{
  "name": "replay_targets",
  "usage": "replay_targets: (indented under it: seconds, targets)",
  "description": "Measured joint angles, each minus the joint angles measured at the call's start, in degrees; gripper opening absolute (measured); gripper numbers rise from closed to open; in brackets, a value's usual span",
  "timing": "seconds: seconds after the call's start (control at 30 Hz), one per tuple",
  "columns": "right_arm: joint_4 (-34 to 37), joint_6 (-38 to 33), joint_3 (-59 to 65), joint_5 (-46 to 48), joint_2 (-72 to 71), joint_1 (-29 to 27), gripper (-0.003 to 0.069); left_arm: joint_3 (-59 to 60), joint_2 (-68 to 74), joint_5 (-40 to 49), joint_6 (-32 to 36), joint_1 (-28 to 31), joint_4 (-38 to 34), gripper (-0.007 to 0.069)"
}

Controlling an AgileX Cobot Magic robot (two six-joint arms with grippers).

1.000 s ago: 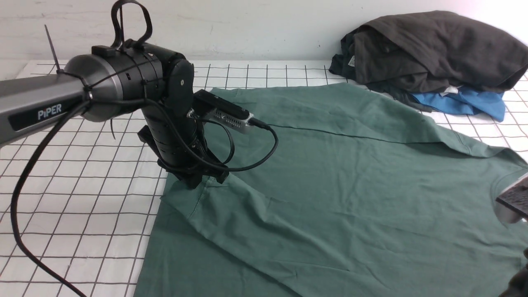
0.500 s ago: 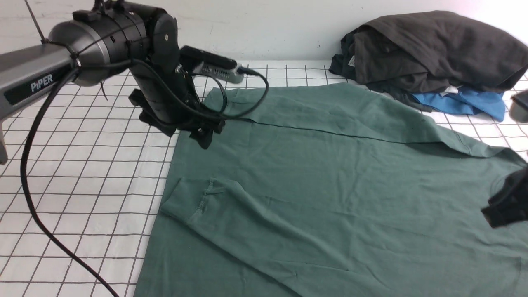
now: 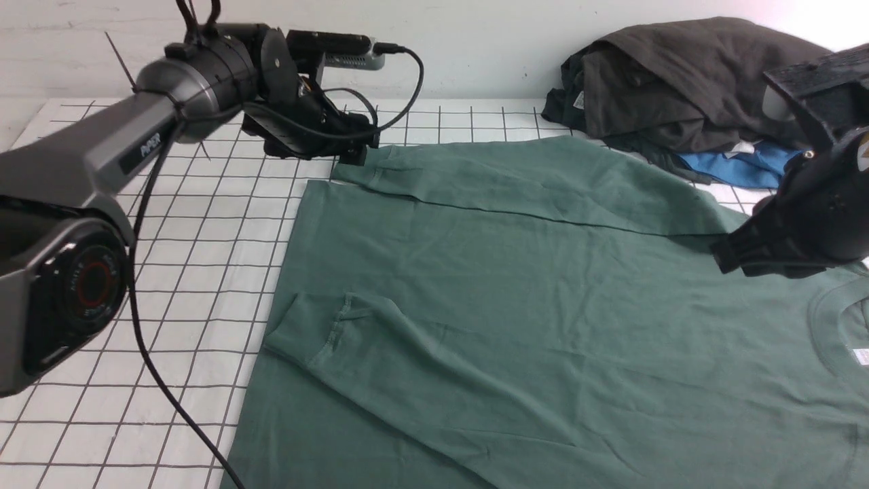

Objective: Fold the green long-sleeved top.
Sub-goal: Use the left arm to clamp the cuff farthest from it

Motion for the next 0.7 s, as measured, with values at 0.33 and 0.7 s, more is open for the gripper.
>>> replay_targets:
  seconds: [0.33, 0.7]
  targets:
    - [-0.2, -0.2, 0.0, 0.5, 0.0, 0.0, -0.0014, -11.6, 13.4, -7.3, -5.1, 0.0, 0.1, 0.0541]
    - [-0.2, -0.3, 0.0, 0.5, 0.0, 0.0, -0.0014, -13.3, 15.1, -9.1, -5.5, 0.1, 0.5, 0.0309]
